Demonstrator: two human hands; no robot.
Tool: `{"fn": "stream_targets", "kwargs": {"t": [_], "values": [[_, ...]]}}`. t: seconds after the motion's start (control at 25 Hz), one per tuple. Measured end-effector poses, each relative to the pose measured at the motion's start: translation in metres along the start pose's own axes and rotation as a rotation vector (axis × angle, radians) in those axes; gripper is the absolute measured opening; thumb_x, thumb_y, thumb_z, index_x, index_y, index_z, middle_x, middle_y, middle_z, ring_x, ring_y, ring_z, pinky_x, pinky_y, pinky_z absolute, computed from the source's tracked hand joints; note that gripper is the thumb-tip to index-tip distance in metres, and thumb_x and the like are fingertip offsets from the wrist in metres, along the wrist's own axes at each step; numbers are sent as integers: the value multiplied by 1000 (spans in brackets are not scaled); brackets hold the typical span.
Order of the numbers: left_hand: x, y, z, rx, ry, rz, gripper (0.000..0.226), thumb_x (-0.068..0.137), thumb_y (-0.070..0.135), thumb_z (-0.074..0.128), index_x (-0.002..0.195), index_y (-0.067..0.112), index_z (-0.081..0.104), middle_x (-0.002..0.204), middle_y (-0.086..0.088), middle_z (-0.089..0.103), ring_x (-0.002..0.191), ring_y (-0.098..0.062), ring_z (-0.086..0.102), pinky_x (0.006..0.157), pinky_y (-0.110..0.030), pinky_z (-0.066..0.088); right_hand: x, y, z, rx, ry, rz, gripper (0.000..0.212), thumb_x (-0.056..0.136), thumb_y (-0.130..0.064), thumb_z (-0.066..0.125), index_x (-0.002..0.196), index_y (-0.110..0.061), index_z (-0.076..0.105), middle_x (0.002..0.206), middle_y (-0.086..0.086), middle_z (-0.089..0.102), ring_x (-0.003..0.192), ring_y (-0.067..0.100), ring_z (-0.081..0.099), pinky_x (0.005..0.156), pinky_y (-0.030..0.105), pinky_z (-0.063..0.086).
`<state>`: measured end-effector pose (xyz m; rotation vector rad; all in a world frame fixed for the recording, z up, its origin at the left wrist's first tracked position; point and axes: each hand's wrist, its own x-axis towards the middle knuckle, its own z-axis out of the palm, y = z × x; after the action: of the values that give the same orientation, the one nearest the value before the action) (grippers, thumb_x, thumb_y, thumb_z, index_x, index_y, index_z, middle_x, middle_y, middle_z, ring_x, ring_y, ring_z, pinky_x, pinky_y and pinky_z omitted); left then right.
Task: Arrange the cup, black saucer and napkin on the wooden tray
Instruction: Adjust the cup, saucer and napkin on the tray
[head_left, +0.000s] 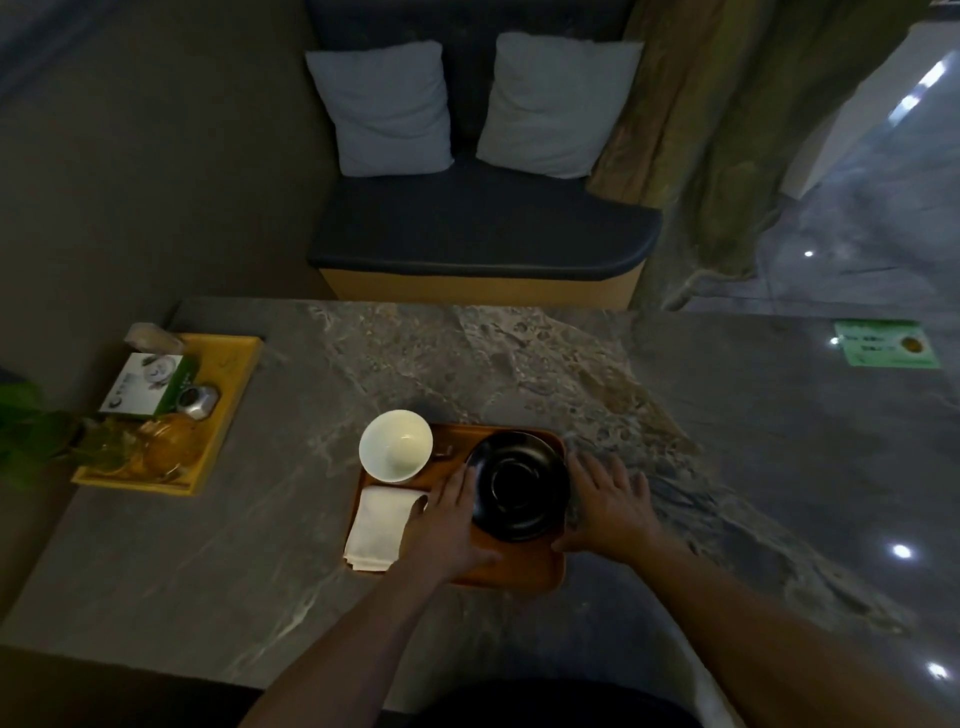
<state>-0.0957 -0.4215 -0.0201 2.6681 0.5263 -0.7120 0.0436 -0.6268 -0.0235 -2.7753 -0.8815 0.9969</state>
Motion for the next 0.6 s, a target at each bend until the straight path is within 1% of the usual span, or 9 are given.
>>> {"fn": "stream_targets", "kwargs": {"t": [0.08, 0.16, 0.4, 0.52, 0.6], "values": [[3, -4, 6, -24, 18, 0, 123, 73, 67, 68, 154, 25, -15, 166, 4, -11, 152, -21, 1, 121, -47, 20, 3, -2, 7, -1, 7, 2, 131, 59, -79, 67, 149, -33, -16, 163, 0, -8, 145, 34, -17, 113, 65, -5], [6, -9, 10, -55, 49, 19, 120, 75, 66, 67, 154, 26, -14, 165, 5, -11, 153, -20, 2, 121, -45, 20, 4, -3, 15, 4, 36, 7, 129, 61, -77, 68, 149, -33, -15, 163, 0, -8, 145, 34, -17, 113, 64, -6], [16, -18, 15, -107, 109, 97, 109, 77, 72, 58, 155, 30, -6, 165, 9, -13, 152, -18, 4, 121, -43, 22, 5, -10, 24, 81, 104, 43, 121, 66, -73, 66, 151, -34, -10, 163, -1, 0, 147, 33, -9, 115, 61, 0], [17, -21, 19, -113, 125, 113, 108, 76, 74, 57, 154, 33, -7, 165, 10, -14, 152, -17, 2, 120, -43, 19, 4, -12, 27, 143, 112, 69, 119, 66, -72, 67, 150, -37, -10, 163, -2, 2, 147, 31, -10, 115, 60, 2], [17, -22, 20, -115, 142, 122, 109, 76, 75, 56, 154, 33, -7, 165, 9, -13, 152, -17, 1, 120, -41, 17, 3, -12, 30, 180, 121, 80, 118, 65, -74, 66, 149, -39, -9, 163, -2, 3, 147, 31, -9, 115, 60, 3]]}}
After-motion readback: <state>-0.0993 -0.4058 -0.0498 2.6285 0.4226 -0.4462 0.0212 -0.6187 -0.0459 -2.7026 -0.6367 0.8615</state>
